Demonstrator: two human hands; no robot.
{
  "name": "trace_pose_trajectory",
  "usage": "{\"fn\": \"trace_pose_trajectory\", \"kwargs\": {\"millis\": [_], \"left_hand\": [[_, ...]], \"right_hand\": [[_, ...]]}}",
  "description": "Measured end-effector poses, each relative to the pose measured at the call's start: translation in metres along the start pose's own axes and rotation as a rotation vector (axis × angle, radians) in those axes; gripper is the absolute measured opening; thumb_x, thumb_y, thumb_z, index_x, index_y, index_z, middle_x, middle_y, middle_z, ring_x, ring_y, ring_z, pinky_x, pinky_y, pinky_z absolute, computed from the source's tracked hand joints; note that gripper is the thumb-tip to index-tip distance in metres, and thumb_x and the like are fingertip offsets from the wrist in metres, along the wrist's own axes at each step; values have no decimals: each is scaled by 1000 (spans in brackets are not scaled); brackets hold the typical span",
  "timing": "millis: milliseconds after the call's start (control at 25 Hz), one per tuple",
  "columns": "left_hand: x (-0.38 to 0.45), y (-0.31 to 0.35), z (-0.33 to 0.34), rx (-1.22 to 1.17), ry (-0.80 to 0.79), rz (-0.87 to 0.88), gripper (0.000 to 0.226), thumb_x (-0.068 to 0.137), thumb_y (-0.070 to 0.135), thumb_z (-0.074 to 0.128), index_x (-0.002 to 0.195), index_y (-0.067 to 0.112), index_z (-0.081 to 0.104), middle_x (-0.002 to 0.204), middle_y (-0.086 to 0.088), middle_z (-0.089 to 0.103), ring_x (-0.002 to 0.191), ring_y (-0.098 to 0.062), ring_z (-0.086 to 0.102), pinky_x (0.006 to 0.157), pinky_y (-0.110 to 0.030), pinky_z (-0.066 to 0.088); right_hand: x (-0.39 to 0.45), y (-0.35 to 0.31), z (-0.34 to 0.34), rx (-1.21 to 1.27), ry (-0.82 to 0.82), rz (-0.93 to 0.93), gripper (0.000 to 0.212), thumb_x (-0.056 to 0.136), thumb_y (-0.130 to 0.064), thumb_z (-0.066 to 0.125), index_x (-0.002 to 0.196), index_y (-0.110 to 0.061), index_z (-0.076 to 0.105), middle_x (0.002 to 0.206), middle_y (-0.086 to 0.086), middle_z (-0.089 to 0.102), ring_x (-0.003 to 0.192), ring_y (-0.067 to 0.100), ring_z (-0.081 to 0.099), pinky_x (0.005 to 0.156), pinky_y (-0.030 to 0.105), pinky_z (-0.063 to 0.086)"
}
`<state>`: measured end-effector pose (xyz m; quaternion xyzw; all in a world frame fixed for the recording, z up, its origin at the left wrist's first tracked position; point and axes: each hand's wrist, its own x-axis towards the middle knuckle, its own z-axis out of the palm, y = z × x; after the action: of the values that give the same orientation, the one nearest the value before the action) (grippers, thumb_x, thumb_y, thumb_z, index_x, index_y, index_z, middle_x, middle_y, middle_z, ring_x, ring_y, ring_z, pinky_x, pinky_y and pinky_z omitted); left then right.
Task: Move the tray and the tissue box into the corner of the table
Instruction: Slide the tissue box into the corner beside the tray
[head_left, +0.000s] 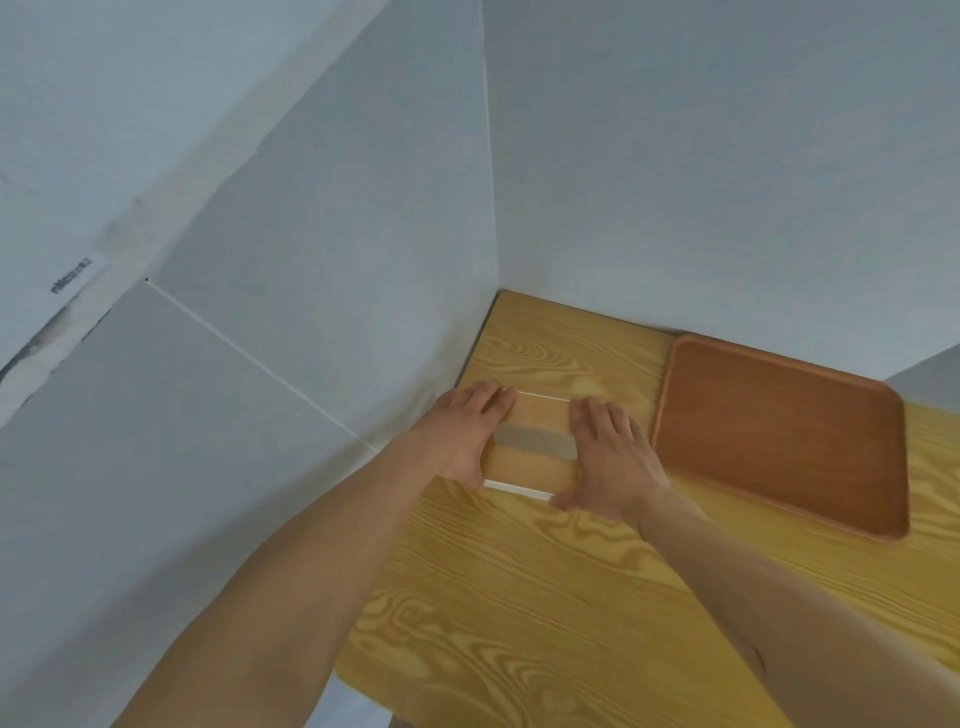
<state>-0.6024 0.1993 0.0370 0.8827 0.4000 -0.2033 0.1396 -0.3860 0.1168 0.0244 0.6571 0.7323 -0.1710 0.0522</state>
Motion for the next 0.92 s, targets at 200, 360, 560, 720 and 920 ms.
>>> {"fn": "trace_pose_trajectory", "kwargs": {"millis": [200, 360, 560, 720, 920], "left_hand": [[-4, 1, 3, -59, -24, -37, 131, 71, 37, 81, 156, 18, -16, 166, -5, -16, 152, -25, -11, 122, -52, 4], [-25, 25, 26, -160, 106, -127, 116, 81, 30, 67, 154, 19, -22, 162, -3, -30, 150, -23, -24, 121, -55, 0], [-58, 56, 68, -160, 239, -170, 98, 94, 54, 44, 153, 15, -25, 162, -7, -30, 149, -21, -26, 123, -49, -1], [-66, 61, 80, -81, 186, -174, 94, 94, 66, 24, 152, 12, -26, 162, -8, -30, 148, -21, -29, 123, -49, -4], [-55, 53, 71, -92, 183, -200, 95, 87, 70, 17, 154, 12, -18, 164, -8, -23, 150, -22, -22, 123, -50, -1]], "right_hand": [[0, -8, 4, 19, -15, 62, 139, 62, -78, 71, 160, -6, 2, 165, 12, 11, 151, 33, 8, 125, 47, 11], [-27, -10, 11, 34, 5, 49, 126, 77, -83, 50, 160, -6, -7, 170, 12, -13, 155, 30, -14, 126, 50, 1], [-78, -10, 36, -24, 94, -41, 91, 96, -66, 30, 159, -3, 14, 169, 15, 6, 156, 30, 3, 125, 49, 13], [-88, -10, 48, -88, 61, -61, 83, 99, -59, 31, 159, -4, 17, 168, 14, 9, 156, 30, 6, 121, 48, 14], [-77, -14, 41, -75, 29, -16, 80, 98, -57, 29, 158, -4, 23, 167, 14, 16, 155, 29, 14, 122, 53, 27]]}}
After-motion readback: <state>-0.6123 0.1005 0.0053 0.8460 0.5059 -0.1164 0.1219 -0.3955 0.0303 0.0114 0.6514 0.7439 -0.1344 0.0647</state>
